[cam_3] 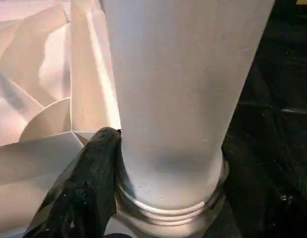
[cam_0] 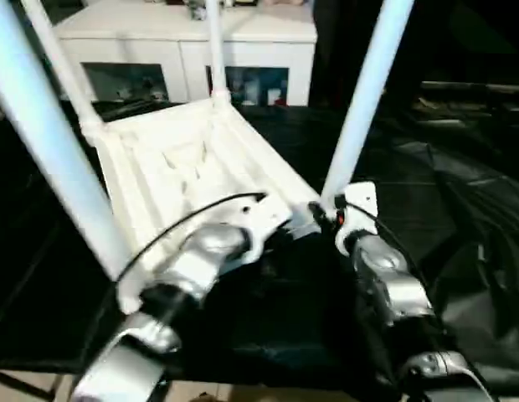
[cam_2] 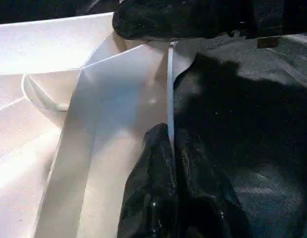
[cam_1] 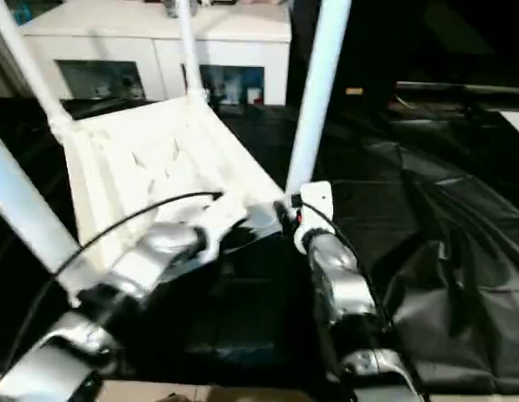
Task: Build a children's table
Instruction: Rotate leg to tighten
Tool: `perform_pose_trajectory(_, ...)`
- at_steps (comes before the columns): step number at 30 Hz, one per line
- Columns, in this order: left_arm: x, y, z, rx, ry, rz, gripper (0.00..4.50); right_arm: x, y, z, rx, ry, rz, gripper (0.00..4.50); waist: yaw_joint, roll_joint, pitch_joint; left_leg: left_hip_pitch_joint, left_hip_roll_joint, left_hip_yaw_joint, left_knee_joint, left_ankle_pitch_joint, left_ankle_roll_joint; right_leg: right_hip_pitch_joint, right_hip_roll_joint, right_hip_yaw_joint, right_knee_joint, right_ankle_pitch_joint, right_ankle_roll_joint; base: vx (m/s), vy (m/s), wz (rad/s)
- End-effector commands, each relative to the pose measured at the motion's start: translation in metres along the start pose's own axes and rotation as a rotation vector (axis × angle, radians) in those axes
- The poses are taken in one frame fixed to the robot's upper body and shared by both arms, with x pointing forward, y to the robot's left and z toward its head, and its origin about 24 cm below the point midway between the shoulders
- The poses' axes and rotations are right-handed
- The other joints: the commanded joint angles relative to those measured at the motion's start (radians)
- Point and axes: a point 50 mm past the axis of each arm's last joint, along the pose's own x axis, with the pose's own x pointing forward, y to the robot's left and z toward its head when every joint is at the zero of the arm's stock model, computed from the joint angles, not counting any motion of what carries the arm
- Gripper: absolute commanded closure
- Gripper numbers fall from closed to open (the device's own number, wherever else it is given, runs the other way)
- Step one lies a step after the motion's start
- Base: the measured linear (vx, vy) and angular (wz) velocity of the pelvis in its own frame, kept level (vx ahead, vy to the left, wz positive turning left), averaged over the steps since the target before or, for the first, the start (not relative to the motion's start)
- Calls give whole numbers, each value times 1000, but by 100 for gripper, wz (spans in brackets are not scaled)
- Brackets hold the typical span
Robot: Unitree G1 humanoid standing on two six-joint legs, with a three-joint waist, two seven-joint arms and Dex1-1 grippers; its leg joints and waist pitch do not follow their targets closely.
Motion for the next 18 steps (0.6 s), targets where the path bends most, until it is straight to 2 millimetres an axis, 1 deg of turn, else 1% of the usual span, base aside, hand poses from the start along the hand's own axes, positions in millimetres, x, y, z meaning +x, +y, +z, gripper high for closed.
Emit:
perform_pose_trajectory(1,3,-2,-4,-25,-6,25,450,-3,4,-18,30,68,25,183,-3,-14,-56,20,67,-37,-76,-164,29,27,-94,48,-77,-126,-194,0,0,0)
perform_pose_trajectory(2,2,-2,-4,-22,-7,21,450,-3,5,-17,32,63,30,183,-3,-14,-55,21,67,-37,-76,-172,32,28,-95,47,-78,-141,-195,0,0,0)
perform_pose_trajectory(3,2,-2,-5,-11,-9,14,450,-3,4,-15,35,42,33,148,-3,-14,-54,21,67,-37,-77,-177,32,27,-95,47,-80,-153,-194,0,0,0)
perform_pose_trajectory(4,1,-2,-6,-10,-9,13,450,-3,4,-12,40,24,36,148,-2,-14,-53,22,68,-38,-78,-191,28,27,-96,48,-83,-183,-191,0,0,0)
perform_pose_trajectory(6,-1,0,-8,-11,-9,12,450,-2,3,-7,38,1,46,111,-3,-15,-52,22,69,-39,-81,-203,22,26,-95,47,-85,-211,-185,0,0,0)
perform_pose_trajectory(9,-6,2,-11,-6,-11,1,450,-3,-1,2,55,-23,99,103,-6,-16,-51,20,70,-40,-83,-209,22,27,-95,47,-84,-214,-181,0,0,0)
perform_pose_trajectory(10,-9,3,-12,-4,-12,-5,450,-4,-2,5,63,-29,138,81,-6,-15,-52,21,70,-40,-83,-211,24,28,-96,47,-85,-215,-180,0,0,0)
perform_pose_trajectory(12,-11,3,-14,1,-14,-14,450,-6,-4,9,50,-39,196,81,-5,-21,-52,18,71,-39,-81,-198,37,31,-96,48,-83,-209,-182,0,0,0)
perform_pose_trajectory(13,-14,3,-15,8,-14,-27,450,-9,-5,12,20,-47,252,81,-6,-21,-52,17,70,-38,-80,-186,42,30,-95,47,-82,-201,-183,0,0,0)
perform_pose_trajectory(14,-16,3,-17,14,-14,-38,450,-13,-7,13,-14,-51,308,81,-2,-24,-50,15,72,-39,-79,-180,48,32,-97,47,-82,-198,-179,0,0,0)
perform_pose_trajectory(15,-20,3,-19,22,-16,-55,450,-18,-9,15,-51,-52,385,81,-3,-23,-50,15,71,-38,-78,-178,51,30,-96,48,-83,-200,-179,0,0,0)
perform_pose_trajectory(16,-24,3,-21,25,-17,-76,450,-24,-12,15,-80,-44,462,81,0,-26,-52,16,71,-38,-76,-174,59,33,-95,46,-82,-198,-178,0,0,0)
perform_pose_trajectory(17,-27,3,-22,40,-21,-102,450,-30,-15,15,-113,-32,523,81,0,-26,-51,13,71,-37,-76,-166,67,32,-97,48,-82,-191,-179,0,0,0)
perform_pose_trajectory(18,-32,2,-24,47,-20,-129,450,-36,-18,13,-153,-14,589,81,0,-27,-52,13,72,-38,-75,-161,71,34,-96,47,-81,-186,-181,0,0,0)
